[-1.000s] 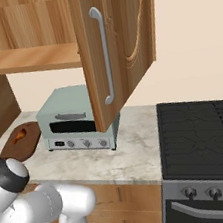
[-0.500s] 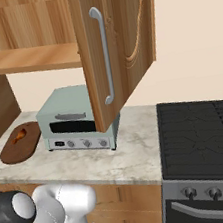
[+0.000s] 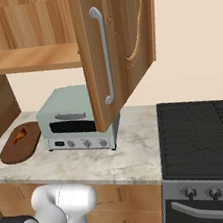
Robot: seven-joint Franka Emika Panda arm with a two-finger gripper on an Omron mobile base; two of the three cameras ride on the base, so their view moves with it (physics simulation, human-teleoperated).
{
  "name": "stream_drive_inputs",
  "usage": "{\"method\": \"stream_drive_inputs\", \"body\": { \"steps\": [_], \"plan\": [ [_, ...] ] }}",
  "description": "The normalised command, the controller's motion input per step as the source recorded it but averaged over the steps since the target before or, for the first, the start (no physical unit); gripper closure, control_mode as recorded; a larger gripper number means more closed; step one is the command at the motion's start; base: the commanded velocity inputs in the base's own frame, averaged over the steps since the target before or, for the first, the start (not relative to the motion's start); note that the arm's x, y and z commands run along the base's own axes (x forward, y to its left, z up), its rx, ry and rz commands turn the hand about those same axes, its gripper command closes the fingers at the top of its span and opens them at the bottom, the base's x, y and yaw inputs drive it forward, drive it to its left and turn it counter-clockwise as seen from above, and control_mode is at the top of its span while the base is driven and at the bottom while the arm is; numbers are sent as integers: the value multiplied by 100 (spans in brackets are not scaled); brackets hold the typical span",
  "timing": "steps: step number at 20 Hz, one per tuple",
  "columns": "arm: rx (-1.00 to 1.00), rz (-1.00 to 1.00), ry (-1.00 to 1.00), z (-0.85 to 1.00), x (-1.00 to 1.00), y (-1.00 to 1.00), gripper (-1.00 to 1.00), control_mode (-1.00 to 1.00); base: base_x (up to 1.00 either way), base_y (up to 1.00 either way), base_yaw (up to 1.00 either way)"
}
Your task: Open the cabinet, retrieve the rolling pin, and place it next to the meat on the cutting board to prepare for tenderizing.
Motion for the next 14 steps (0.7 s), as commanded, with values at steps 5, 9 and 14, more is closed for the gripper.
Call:
{"method": "stream_drive_inputs", "body": {
  "steps": [5, 9, 14],
  "plan": [
    [-25, -12, 0, 19, -20, -65, -100, -100, 0, 0, 0],
    [-27, -6, 0, 21, -7, -66, -100, -100, 0, 0, 0],
    [-28, -3, 0, 10, -11, -64, -100, -100, 0, 0, 0]
  ]
}}
